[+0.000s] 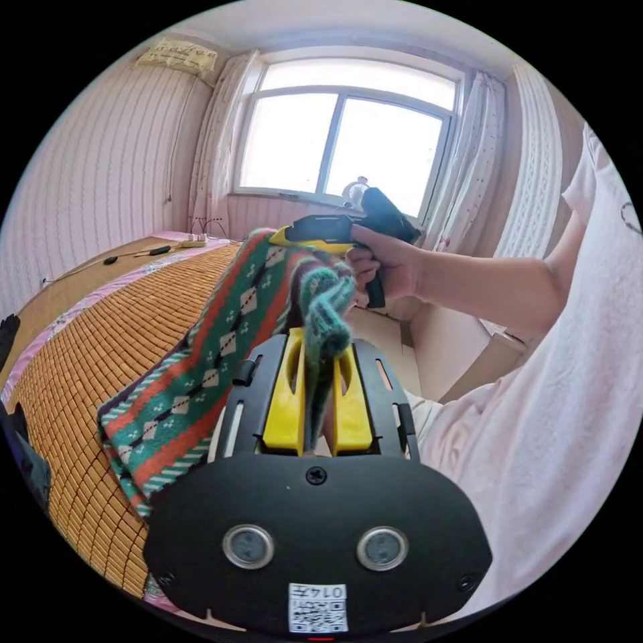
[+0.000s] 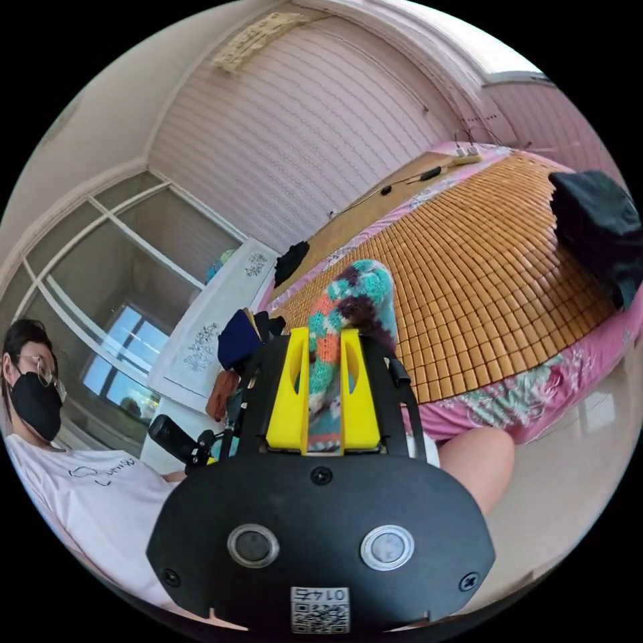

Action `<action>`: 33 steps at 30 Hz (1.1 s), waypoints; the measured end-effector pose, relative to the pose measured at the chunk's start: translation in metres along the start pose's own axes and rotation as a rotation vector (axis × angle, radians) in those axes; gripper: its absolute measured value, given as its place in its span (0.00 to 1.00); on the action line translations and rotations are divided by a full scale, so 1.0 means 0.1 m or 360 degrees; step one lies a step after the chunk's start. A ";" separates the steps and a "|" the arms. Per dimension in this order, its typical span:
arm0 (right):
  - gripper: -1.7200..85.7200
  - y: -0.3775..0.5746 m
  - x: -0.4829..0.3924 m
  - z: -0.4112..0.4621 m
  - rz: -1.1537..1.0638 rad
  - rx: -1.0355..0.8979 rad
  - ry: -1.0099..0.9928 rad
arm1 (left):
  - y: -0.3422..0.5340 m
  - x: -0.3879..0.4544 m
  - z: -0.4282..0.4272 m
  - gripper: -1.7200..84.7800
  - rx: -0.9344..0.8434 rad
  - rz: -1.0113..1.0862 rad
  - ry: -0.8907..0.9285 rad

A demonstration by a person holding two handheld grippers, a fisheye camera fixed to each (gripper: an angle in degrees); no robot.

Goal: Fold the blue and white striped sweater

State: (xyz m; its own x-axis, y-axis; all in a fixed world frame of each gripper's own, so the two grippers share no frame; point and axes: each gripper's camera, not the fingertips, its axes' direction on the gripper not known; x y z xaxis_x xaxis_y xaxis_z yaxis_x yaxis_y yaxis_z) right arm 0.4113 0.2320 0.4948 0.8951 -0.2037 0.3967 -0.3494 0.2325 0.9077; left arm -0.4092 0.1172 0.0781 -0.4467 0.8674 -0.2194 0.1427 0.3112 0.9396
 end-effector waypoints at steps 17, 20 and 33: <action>0.15 0.25 -2.06 3.98 -0.0855 -0.1081 0.0378 | 1.67 -1.42 -0.97 0.08 -0.0141 -0.1083 -0.0697; 0.15 0.17 -2.21 4.05 -0.0834 -0.1116 0.0330 | 1.83 -1.54 -1.11 0.07 -0.0119 -0.1232 -0.0750; 0.02 -0.09 -2.57 3.81 -0.1174 -0.0999 0.0311 | 1.43 -1.69 -0.59 0.07 -0.0124 -0.0925 -0.0602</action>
State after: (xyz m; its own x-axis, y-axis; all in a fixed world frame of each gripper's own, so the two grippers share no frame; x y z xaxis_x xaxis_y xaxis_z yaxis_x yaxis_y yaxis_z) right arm 0.0784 -0.0799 0.4372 0.8791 -0.3529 -0.3203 0.4744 0.5839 0.6588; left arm -0.3658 -0.0077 0.2650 -0.0909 0.6486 -0.7557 -0.0967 0.7495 0.6549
